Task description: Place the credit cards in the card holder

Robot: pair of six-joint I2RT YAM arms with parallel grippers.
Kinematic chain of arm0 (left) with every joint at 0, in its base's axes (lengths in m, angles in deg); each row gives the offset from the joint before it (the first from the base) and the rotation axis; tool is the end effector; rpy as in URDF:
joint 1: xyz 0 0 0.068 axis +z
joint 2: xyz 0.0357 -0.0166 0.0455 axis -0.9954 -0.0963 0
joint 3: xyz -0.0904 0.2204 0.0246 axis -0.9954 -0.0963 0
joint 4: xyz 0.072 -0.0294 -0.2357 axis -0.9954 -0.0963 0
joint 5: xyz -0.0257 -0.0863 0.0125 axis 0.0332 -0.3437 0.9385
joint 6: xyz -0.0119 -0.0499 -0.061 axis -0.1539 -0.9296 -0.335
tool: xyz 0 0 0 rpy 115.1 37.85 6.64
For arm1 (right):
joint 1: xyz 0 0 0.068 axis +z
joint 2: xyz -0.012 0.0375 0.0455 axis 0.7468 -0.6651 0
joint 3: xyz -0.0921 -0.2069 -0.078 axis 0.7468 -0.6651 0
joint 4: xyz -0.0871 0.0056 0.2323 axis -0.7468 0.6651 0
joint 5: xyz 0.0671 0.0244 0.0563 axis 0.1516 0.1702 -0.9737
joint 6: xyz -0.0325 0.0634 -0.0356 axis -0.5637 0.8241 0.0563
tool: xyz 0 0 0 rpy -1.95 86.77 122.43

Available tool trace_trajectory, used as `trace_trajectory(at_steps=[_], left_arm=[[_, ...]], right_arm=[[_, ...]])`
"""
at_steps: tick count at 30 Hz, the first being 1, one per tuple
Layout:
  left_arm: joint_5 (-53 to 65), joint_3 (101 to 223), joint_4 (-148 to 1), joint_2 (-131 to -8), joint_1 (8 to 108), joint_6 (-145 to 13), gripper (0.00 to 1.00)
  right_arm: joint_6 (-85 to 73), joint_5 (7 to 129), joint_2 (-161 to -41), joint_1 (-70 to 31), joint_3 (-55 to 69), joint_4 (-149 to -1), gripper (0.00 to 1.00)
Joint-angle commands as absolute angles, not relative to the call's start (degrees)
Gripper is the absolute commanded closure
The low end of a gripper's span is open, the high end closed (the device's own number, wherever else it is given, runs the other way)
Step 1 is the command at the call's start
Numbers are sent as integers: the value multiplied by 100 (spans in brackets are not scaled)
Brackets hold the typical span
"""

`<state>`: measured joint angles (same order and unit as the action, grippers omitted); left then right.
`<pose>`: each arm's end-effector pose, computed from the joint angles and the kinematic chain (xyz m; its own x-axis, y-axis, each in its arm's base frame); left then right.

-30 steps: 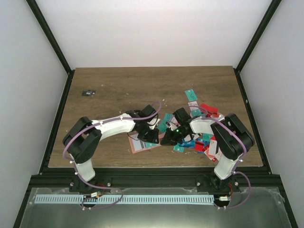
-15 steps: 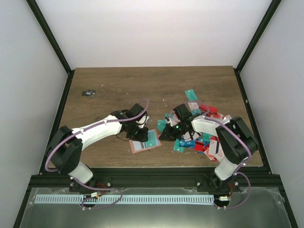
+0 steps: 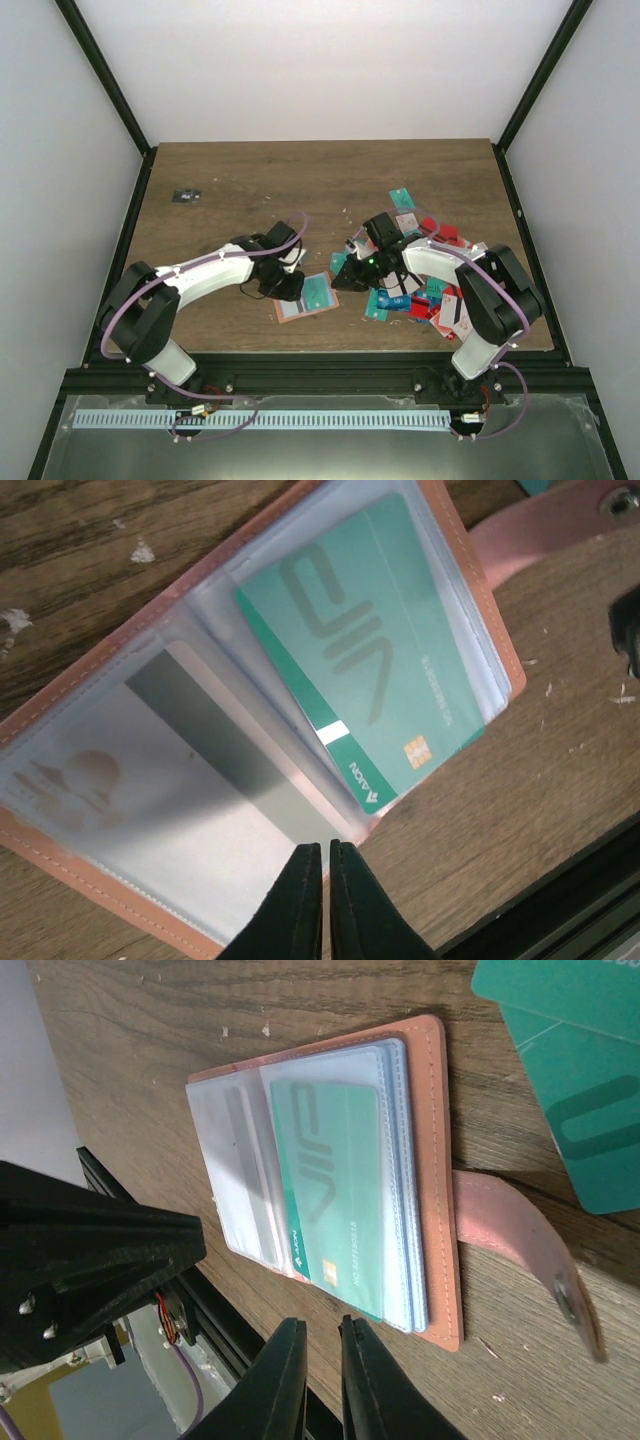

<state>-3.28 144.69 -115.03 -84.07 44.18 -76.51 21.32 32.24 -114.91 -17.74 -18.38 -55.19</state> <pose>0.2013 -0.1973 0.1243 -0.9359 0.3239 -0.1382 0.3521 0.8616 -0.3657 0.2331 0.1924 0.1097 -0.9933 -0.1155 -0.0031 -0.0782 0.6527 0.7536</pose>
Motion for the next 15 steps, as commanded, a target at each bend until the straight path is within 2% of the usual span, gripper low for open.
trace_trajectory(at_steps=[1, 15], left_arm=[[-455, 14413, -11310, -8571, 4503, -7548, 96], [-559, 14577, -11160, -9030, 4528, -7556, 96]], right_arm=[[2221, 3066, -11570, -1727, -1605, -5539, 86], [2195, 2866, -11865, -1731, -1525, -5639, 86]])
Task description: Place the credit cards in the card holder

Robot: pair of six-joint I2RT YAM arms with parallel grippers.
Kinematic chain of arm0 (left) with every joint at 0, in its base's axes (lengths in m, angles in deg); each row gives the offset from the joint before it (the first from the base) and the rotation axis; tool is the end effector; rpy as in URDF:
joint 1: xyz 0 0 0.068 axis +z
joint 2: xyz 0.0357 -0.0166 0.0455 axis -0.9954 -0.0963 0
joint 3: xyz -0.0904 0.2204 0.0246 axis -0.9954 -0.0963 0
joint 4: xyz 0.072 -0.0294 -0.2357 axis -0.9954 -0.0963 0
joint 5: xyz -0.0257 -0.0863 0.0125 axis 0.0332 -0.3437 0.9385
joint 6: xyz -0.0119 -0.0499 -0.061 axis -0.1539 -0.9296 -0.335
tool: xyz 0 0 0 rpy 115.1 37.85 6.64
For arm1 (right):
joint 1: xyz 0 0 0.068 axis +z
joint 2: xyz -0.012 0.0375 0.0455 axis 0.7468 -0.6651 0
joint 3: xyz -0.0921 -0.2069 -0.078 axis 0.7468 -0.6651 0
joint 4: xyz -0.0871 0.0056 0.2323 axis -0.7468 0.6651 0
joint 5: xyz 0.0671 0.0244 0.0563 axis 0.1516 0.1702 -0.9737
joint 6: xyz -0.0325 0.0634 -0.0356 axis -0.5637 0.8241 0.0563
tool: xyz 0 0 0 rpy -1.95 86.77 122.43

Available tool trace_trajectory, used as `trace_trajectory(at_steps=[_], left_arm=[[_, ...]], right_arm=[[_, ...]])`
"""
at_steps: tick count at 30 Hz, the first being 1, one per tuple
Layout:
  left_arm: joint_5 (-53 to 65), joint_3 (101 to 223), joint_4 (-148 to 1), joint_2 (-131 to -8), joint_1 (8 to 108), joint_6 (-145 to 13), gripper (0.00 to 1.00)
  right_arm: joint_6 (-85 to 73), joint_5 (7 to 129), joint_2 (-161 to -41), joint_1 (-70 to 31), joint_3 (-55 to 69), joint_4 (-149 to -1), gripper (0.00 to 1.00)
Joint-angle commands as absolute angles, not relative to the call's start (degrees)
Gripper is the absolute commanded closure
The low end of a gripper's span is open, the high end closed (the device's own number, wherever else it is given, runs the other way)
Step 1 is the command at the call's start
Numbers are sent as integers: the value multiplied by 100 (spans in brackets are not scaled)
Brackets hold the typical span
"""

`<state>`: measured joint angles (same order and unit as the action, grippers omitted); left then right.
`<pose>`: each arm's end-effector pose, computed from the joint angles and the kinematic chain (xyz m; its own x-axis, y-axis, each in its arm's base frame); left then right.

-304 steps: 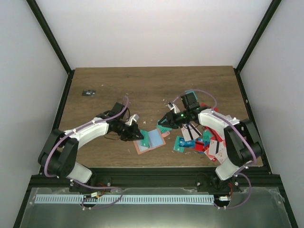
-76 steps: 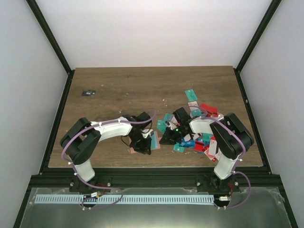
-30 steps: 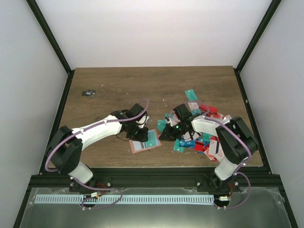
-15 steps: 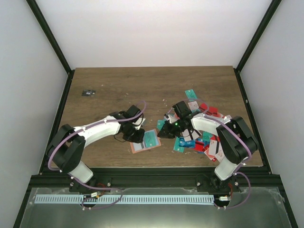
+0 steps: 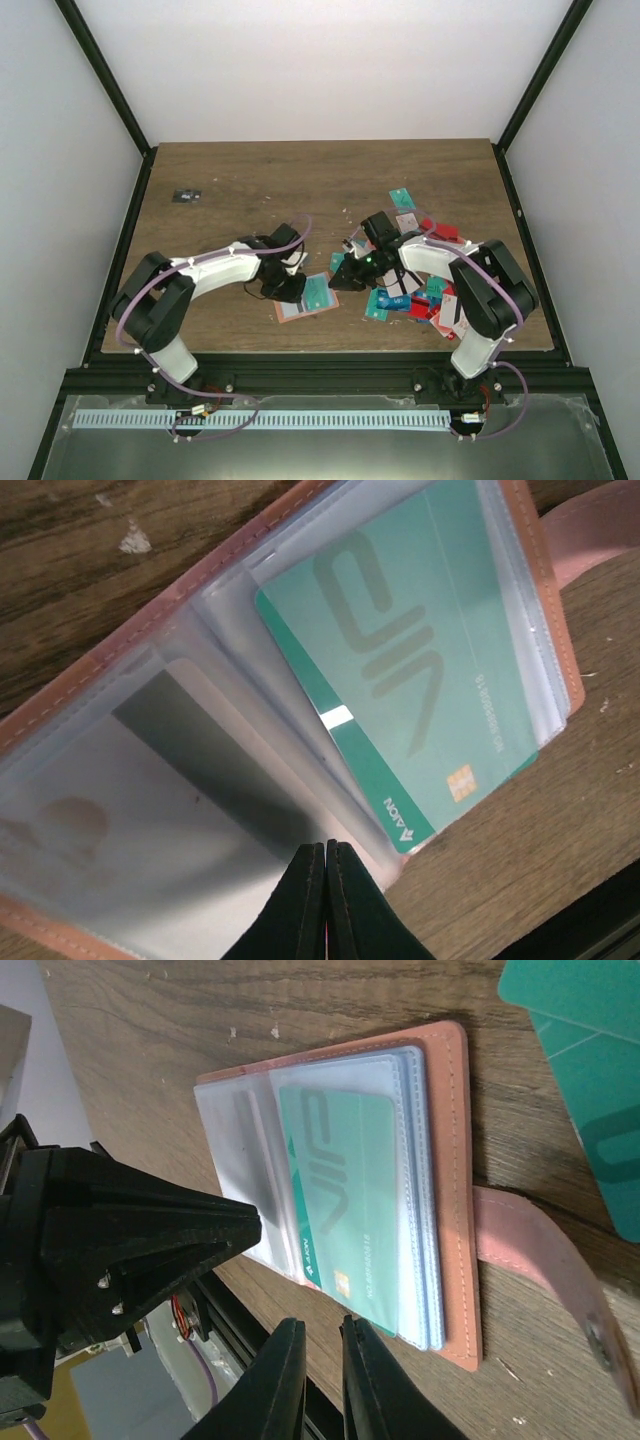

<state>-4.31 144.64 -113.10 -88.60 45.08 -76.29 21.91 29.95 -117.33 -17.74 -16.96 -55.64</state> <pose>0.2069 -0.1977 0.1048 -0.9436 0.3184 -0.0905 0.3288 0.8701 -0.3671 0.2369 0.1969 0.1064 -0.9917 -0.1258 0.0281 -0.0584 0.6326 0.7722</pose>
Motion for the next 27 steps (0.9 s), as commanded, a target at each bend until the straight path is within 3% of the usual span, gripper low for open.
trace_trajectory(at_steps=[1, 27], left_arm=[[-575, 14597, -11137, -9064, 4528, -7560, 96], [-872, 14949, -10969, -9750, 4519, -7488, 96]], right_arm=[[2195, 2849, -11897, -1729, -1532, -5654, 86], [2073, 2752, -12475, -1728, -1492, -5744, 85]])
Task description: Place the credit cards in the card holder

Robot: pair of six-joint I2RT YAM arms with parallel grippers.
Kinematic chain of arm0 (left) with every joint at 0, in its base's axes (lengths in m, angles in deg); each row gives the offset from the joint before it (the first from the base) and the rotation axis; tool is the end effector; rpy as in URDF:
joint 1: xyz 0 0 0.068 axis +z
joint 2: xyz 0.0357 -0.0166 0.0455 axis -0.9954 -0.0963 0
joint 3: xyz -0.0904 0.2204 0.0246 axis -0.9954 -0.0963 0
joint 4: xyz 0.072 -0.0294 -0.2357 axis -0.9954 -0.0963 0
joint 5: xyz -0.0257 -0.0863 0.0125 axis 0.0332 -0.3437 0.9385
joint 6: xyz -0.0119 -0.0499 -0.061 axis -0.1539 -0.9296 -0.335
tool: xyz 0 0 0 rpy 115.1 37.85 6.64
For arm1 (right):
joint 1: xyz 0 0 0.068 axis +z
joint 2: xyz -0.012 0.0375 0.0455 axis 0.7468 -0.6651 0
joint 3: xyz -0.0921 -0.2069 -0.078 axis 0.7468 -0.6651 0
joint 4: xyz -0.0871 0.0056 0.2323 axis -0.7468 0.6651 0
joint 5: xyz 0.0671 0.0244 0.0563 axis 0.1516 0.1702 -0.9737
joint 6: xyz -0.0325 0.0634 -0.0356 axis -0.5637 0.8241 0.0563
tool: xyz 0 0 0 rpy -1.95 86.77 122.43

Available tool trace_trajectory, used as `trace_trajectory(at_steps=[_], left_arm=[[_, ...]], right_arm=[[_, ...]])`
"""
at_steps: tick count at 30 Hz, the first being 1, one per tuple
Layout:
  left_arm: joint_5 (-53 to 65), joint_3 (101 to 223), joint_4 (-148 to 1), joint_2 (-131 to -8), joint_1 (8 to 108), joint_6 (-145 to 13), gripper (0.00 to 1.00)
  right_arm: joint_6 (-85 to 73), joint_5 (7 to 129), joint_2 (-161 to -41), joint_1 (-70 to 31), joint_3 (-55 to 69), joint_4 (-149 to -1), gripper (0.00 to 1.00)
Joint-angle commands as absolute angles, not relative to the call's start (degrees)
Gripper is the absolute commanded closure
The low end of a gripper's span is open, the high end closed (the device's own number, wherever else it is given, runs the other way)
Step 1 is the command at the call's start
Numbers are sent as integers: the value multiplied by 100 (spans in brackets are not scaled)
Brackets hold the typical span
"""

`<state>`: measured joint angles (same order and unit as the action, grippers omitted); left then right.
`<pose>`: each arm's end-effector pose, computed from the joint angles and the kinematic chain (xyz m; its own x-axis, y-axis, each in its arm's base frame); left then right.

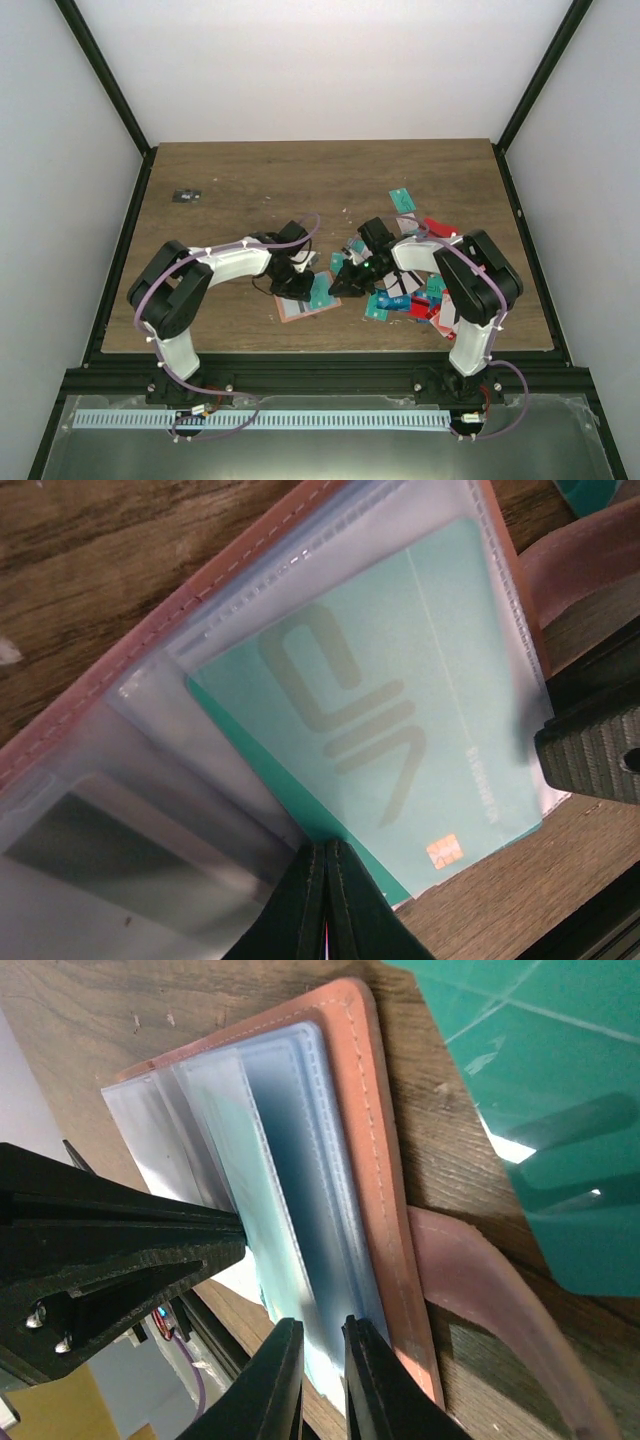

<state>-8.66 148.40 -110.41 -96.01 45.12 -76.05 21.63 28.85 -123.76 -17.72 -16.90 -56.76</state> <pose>0.2193 -0.2139 0.0882 -0.9415 0.3333 -0.0508 0.3222 0.8452 -0.4264 0.2361 0.1976 0.0765 -0.9842 -0.1341 0.1154 -0.0008 0.6557 0.7550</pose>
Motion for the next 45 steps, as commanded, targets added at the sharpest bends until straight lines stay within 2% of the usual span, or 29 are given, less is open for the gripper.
trace_trajectory(at_steps=[1, 21, 31, 34, 41, 45], left_arm=[[-876, 14956, -10974, -9766, 4514, -7479, 96], [-969, 15245, -11043, -9665, 4527, -7509, 96], [-909, 15274, -11488, -8815, 4814, -7787, 96], [-921, 15115, -11585, -8395, 5004, -7872, 96], [-800, 14767, -11942, -7542, 5372, -7970, 96], [-742, 14572, -12050, -7162, 5542, -8016, 96]], right_arm=[[2072, 2739, -12484, -1728, -1483, -5749, 85], [2225, 2558, -12471, -1474, -1392, -6008, 85], [2316, 2589, -12552, -1325, -1135, -5898, 82], [2376, 2598, -12575, -1193, -1027, -5885, 79], [2506, 2527, -12857, -710, -510, -5892, 63], [2528, 2468, -13122, -428, -191, -5903, 59]])
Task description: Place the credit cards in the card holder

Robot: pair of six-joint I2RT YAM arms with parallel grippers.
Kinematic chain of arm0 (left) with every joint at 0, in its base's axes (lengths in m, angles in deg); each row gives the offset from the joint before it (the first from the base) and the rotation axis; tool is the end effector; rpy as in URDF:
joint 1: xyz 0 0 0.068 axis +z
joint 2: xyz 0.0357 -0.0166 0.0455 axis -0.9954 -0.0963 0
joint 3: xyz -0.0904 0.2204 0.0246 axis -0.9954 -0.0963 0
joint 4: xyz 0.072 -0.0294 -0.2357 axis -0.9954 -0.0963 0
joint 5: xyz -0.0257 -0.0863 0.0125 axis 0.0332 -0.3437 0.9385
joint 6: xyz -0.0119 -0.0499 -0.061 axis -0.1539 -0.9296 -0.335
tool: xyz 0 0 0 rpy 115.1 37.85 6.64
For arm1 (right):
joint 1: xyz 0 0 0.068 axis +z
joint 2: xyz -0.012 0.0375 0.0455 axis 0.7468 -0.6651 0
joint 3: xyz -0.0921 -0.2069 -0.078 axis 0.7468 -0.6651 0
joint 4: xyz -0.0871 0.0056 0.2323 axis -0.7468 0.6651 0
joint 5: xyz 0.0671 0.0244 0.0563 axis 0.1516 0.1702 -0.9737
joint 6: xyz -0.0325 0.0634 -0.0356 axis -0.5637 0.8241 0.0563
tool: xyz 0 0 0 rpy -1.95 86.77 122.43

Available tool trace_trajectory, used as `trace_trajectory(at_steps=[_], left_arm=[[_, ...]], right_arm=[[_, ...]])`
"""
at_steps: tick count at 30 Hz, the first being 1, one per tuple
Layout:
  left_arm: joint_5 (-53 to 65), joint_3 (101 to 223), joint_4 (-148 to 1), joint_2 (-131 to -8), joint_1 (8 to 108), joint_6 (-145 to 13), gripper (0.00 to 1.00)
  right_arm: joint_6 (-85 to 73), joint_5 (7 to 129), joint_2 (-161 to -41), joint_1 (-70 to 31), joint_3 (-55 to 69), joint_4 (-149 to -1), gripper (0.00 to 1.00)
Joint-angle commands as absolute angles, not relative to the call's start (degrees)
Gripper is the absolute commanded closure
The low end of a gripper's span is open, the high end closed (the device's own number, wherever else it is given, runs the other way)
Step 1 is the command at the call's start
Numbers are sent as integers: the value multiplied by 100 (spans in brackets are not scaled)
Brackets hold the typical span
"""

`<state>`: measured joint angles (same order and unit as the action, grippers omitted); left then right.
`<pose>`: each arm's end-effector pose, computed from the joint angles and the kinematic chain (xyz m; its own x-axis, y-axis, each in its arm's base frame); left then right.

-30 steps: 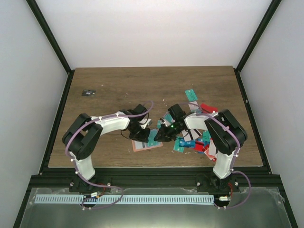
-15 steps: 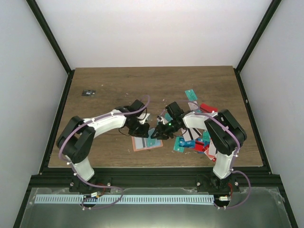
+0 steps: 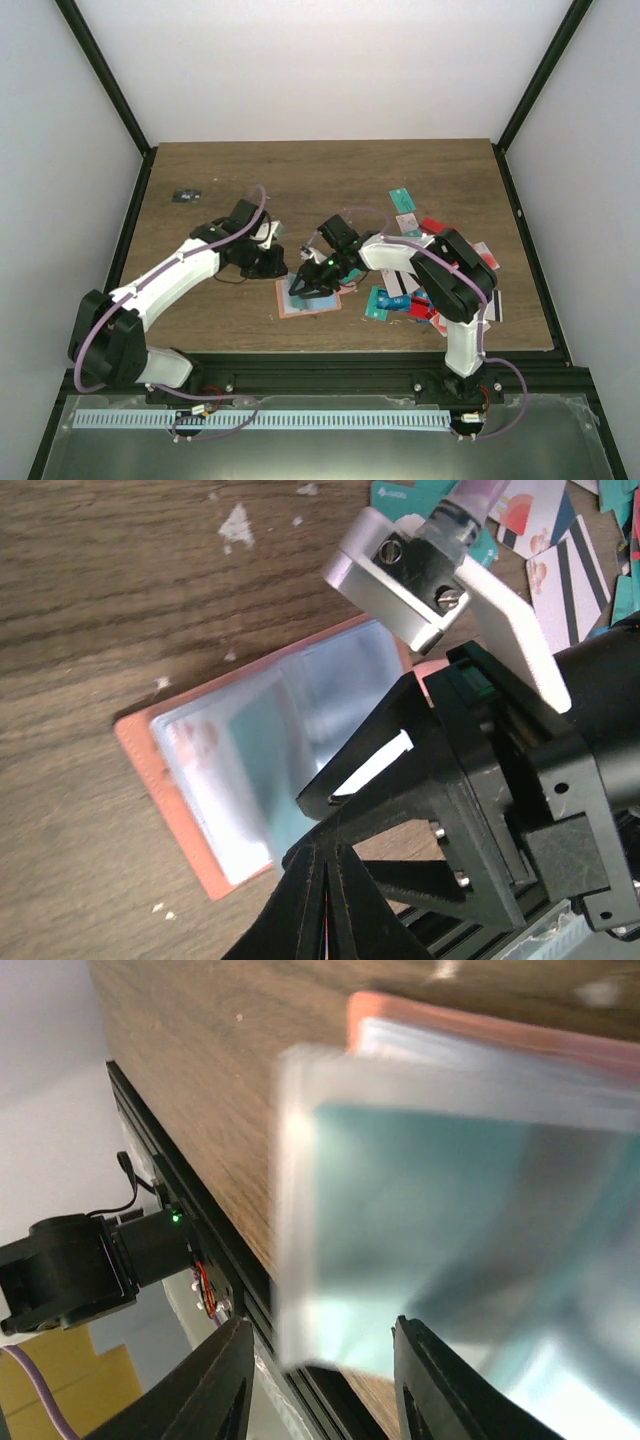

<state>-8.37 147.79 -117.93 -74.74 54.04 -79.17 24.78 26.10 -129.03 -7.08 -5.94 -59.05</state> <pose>0.2262 -0.1631 0.1813 -0.9640 0.1183 -0.2382 0.2245 0.8422 -0.4902 0.2302 0.2711 0.0987 -0.9500 -0.3085 0.0481 -0.1408 0.5606 0.8160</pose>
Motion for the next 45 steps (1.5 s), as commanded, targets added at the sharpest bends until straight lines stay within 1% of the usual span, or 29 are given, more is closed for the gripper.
trace_trajectory(at_steps=[1, 7, 14, 20, 25, 32, 38, 40, 45], left_arm=[[-740, 14520, -12055, -7085, 5582, -8029, 96], [-765, 14306, -12063, -6840, 5609, -8038, 95], [-860, 14312, -12066, -6709, 5609, -8006, 92], [-936, 14381, -12047, -6745, 5600, -7906, 92], [-1152, 14526, -11918, -6908, 5531, -7857, 91], [-1199, 14986, -11783, -7456, 5232, -7779, 91], [-1224, 15560, -11634, -8201, 4793, -7748, 91], [-1242, 15816, -11594, -8491, 4626, -7749, 91], [-1295, 16618, -11612, -9303, 4223, -7650, 91]], right_arm=[[2529, 2458, -13146, -379, -136, -5909, 57], [2574, 2418, -13005, -340, -122, -6035, 47], [2540, 2554, -12462, -340, -171, -5907, 38], [2347, 3371, -11785, -496, -297, -5193, 37], [2414, 3959, -10910, -1030, -965, -4818, 37], [2604, 4531, -9613, -2206, -2024, -4521, 36], [2723, 5398, -8889, -2952, -2369, -3961, 33], [2736, 5703, -8725, -3120, -2401, -3772, 28], [2846, 6769, -8428, -3397, -2418, -3163, 11]])
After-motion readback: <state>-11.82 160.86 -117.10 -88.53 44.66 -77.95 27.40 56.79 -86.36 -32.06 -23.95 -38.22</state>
